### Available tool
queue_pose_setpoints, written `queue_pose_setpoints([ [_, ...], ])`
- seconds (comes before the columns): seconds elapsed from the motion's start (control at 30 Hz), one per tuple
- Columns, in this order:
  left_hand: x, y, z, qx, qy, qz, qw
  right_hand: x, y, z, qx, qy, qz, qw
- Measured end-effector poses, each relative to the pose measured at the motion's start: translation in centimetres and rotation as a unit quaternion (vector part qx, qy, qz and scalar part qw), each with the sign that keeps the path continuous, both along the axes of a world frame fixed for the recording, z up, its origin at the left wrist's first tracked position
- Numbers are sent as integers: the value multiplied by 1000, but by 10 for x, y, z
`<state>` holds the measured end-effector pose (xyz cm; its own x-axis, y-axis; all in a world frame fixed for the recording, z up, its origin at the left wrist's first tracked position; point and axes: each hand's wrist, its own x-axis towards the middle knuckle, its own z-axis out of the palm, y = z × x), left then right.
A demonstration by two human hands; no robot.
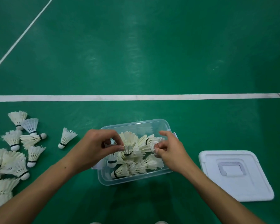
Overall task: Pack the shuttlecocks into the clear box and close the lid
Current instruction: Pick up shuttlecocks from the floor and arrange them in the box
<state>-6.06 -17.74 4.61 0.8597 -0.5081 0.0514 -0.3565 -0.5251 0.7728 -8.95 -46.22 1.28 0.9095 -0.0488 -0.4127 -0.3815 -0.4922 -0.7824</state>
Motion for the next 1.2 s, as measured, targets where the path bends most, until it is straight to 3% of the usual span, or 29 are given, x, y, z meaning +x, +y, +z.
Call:
queue_pose_setpoints([
  [0.13, 2, 0, 0, 4, 2, -1, 1000, 4, -13, 8, 70, 81, -4, 994],
  [0.33, 2, -3, 0, 25, -4, -8, 1000, 18, -8, 12, 4, 122, 77, 990],
  [0.53, 5, -5, -1, 46, -6, -21, 999, 33, -23, 24, 65, 204, 97, 972],
  [0.6, 6, -6, -1, 49, -5, -20, 999, 36, -26, 29, 44, 212, 124, 968],
  [0.77, 6, -11, -2, 52, -6, -29, 998, 32, -7, 16, -91, 172, 196, 961],
  [1.0, 7, -12, -5, 56, -16, -22, 998, 8, 17, 18, -186, 57, 85, 977],
  [1.2, 7, -15, -7, 68, -28, -35, 997, 1, 17, 24, -275, -97, 41, 956],
])
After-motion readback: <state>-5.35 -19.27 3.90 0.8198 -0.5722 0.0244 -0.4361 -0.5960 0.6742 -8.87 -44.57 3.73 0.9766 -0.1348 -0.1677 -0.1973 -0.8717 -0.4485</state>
